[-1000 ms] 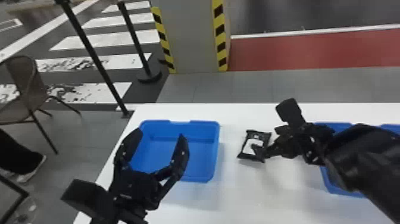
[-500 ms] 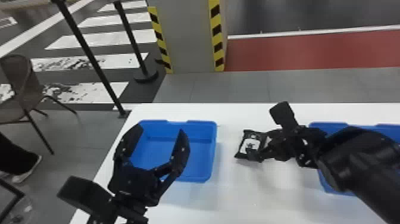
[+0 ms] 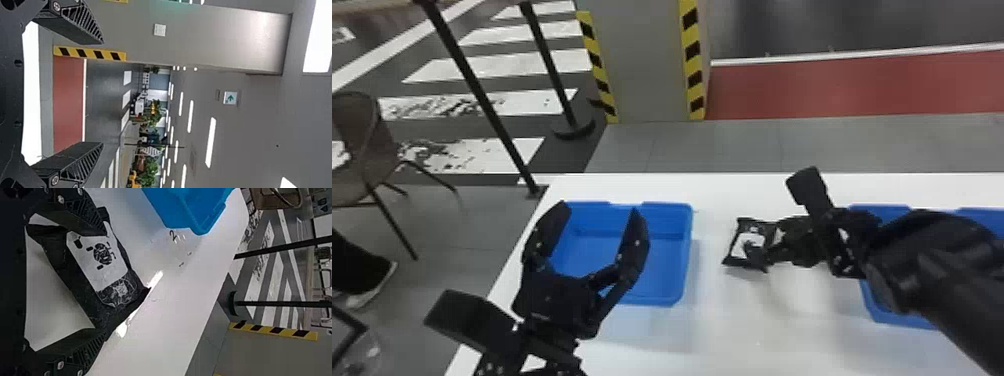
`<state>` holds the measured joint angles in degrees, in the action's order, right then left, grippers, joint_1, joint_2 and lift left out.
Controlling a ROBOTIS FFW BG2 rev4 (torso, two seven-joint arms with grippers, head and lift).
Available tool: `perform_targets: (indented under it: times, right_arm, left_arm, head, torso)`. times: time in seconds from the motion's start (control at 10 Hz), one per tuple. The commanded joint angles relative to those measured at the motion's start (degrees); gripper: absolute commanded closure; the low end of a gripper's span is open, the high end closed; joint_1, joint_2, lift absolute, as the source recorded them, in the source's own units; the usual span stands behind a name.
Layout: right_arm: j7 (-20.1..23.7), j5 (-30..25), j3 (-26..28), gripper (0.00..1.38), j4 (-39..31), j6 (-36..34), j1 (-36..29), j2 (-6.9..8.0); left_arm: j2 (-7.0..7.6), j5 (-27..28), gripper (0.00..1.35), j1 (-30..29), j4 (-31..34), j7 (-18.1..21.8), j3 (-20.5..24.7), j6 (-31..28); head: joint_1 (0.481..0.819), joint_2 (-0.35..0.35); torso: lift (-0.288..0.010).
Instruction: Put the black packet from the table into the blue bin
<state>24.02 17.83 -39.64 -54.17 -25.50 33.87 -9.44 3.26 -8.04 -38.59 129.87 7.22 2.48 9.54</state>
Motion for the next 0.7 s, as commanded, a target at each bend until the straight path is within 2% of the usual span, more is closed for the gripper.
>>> perform_targets:
  times: [0.0, 0.1, 0.2, 0.4, 0.6]
  right_arm:
    - [0.41, 0.68, 0.0, 0.16, 0.66, -0.79, 0.16, 0.12]
    - [1.29, 0.8, -0.12, 0.18, 0.52, -1.5, 0.16, 0.12]
    - [2.17, 0.91, -0.23, 0.28, 0.52, -3.46, 0.16, 0.21]
    - [2.44, 1.71, -1.49, 0.54, 0.52, -5.29, 0.02, 0.48]
    - [2.0, 2.05, -1.6, 0.84, -0.18, -5.57, -0.12, 0.48]
  left_arm:
    - [1.05, -1.22, 0.11, 0.21, 0.0, -0.81, -0.99, 0.31]
    - [1.84, -2.13, 0.11, -0.07, 0.0, -1.6, -2.13, 0.73]
    - [2.63, -3.39, 0.11, -0.07, -0.14, -2.21, -3.39, 0.87]
    - [3.95, -4.88, 0.11, -0.07, -0.14, -3.18, -5.11, 1.57]
    - [4.48, -5.79, 0.11, -0.5, -0.14, -3.88, -5.45, 1.85]
  head:
    - [0.695, 0.232]
    - [0.695, 0.23]
    - [0.695, 0.229]
    - [0.695, 0.223]
    - [0.695, 0.22]
  torso:
    - [-0.11]
    - [-0.11]
    - [-0.11]
    - [-0.11]
    - [-0.11]
